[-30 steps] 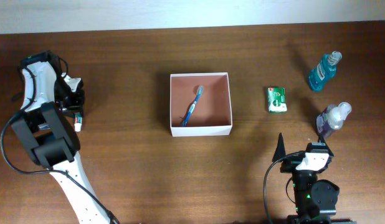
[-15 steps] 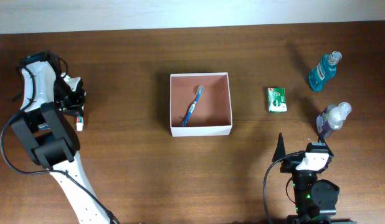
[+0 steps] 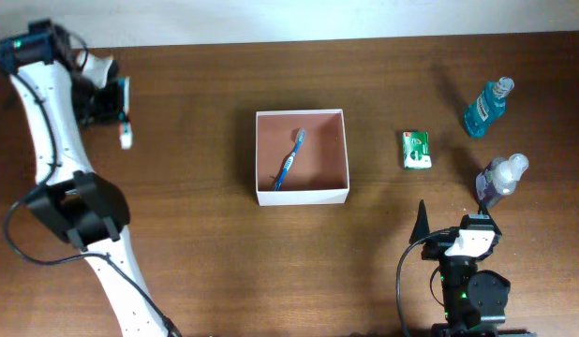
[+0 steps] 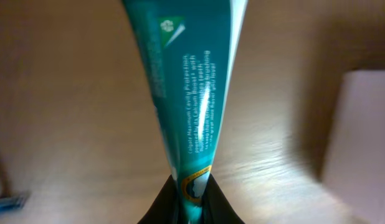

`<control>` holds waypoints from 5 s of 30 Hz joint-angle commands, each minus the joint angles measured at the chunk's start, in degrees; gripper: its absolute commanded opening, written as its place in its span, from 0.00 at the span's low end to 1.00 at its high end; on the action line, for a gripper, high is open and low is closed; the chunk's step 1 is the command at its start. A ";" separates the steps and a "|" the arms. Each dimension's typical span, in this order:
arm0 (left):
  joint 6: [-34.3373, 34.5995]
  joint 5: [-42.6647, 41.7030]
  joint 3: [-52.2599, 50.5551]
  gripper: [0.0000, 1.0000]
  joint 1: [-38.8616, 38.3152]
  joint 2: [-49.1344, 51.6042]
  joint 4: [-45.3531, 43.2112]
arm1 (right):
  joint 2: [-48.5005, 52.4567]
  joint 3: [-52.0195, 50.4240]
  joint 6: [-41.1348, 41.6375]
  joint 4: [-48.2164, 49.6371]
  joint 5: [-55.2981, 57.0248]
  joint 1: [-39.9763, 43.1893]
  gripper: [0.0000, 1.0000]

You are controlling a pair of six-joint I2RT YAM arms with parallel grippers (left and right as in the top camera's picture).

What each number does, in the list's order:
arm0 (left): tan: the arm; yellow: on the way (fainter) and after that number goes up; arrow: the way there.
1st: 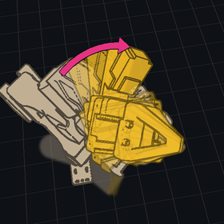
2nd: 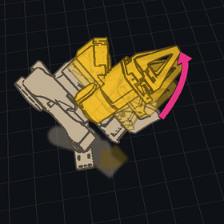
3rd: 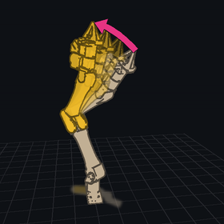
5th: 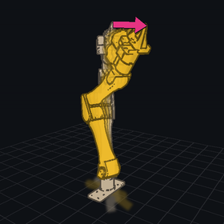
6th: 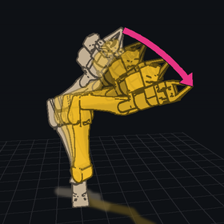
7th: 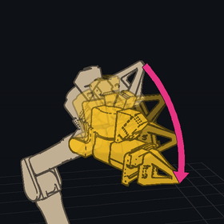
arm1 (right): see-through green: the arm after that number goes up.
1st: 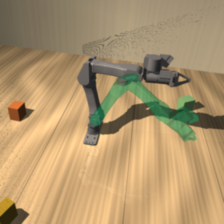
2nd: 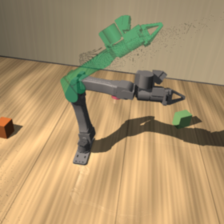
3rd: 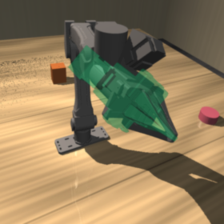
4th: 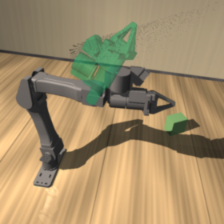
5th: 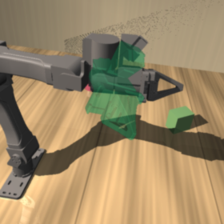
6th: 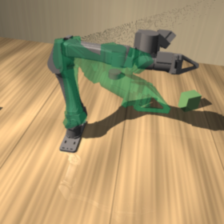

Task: Pack container

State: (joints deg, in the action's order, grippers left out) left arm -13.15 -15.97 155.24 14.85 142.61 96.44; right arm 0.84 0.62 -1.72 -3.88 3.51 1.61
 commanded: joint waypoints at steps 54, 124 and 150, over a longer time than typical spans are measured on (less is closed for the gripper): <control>2.64 5.07 -10.69 0.51 -39.30 -7.65 -4.50 | -0.42 -0.31 0.02 -0.42 0.09 -0.48 0.98; -11.02 15.23 -37.03 0.89 18.60 -8.48 -27.80 | -0.42 -0.31 0.02 -0.42 0.09 -0.48 0.98; -10.93 15.30 -37.13 0.89 18.60 -4.37 -29.70 | -0.42 -0.31 0.02 -0.42 0.09 -0.48 0.98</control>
State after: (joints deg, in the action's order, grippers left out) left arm -23.18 -0.64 118.61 33.15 135.72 66.74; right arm 0.84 0.62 -1.74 -3.86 3.51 1.58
